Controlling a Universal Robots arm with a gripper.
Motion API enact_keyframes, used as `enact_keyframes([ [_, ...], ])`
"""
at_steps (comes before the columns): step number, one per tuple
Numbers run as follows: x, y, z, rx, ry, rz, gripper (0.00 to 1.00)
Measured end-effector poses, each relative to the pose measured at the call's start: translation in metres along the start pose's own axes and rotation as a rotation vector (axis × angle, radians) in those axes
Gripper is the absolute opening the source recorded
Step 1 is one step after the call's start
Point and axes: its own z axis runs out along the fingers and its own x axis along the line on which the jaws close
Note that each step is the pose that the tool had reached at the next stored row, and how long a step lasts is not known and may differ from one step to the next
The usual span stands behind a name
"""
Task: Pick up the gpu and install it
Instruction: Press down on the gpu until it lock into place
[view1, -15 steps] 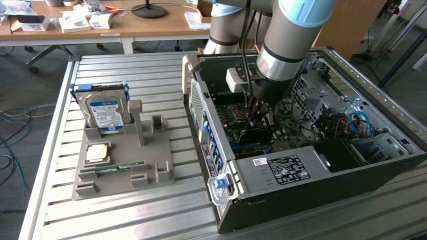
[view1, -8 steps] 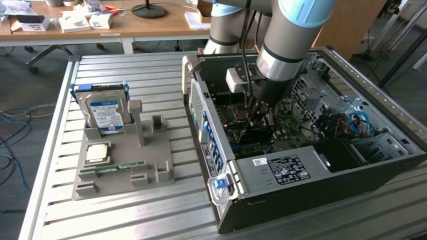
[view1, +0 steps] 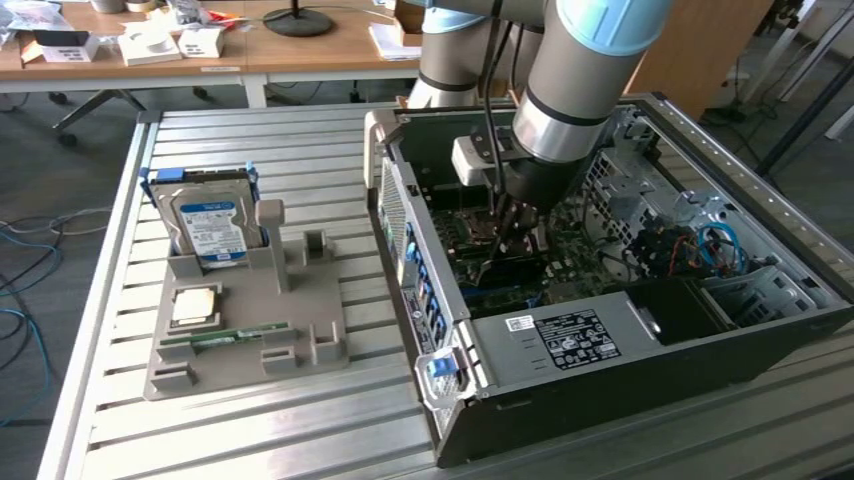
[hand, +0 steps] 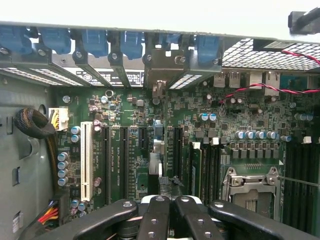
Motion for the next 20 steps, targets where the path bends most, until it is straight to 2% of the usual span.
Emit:
enact_keyframes([
  [20,-0.0014,0.0001,0.001,0.0,-0.0002,0.0,0.11],
])
